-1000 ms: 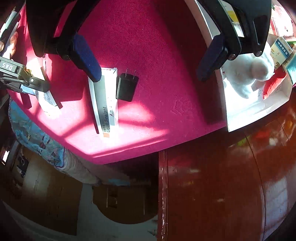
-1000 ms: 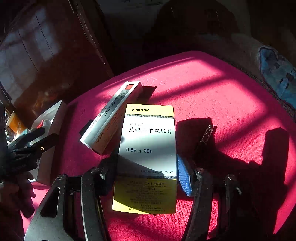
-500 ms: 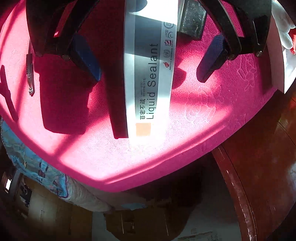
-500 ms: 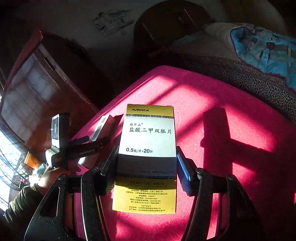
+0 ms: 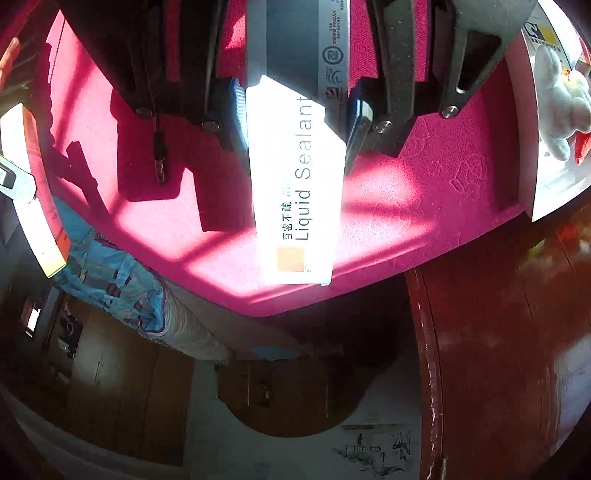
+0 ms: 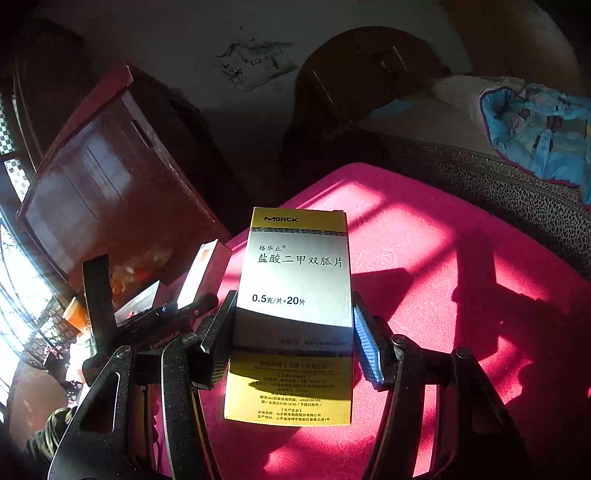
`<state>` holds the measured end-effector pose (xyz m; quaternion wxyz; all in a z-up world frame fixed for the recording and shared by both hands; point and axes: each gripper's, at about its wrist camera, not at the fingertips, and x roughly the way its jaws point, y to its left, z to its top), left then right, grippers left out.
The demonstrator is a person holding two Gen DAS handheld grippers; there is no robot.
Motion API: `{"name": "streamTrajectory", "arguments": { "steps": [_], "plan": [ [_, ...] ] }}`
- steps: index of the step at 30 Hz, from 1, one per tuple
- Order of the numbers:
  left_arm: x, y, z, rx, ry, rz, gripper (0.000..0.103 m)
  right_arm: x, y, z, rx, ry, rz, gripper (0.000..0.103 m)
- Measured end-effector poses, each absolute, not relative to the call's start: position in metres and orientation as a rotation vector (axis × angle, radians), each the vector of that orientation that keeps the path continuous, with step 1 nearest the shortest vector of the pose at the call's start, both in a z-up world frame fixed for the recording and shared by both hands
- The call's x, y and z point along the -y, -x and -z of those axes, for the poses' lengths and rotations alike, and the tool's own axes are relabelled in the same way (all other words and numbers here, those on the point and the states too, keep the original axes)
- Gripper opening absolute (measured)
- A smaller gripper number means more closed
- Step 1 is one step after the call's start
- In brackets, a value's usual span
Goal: Organize objects
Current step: 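Lift the Liquid Sealant box and Merck box off the table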
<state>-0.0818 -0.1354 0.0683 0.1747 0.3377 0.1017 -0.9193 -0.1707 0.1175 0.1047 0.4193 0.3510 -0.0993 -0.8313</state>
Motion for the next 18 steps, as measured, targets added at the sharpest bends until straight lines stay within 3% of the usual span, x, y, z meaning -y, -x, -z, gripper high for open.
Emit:
{"name": "streamTrajectory", "arguments": {
  "steps": [9, 18],
  "plan": [
    [0.124, 0.017, -0.120, -0.260, -0.759, 2.612, 0.042, -0.101, 0.145, -0.123, 0.228, -0.831, 2.050, 0.057],
    [0.139, -0.038, -0.130, -0.296, -0.664, 2.559, 0.042, -0.076, 0.114, -0.138, 0.165, -0.802, 2.014, 0.057]
  ]
}}
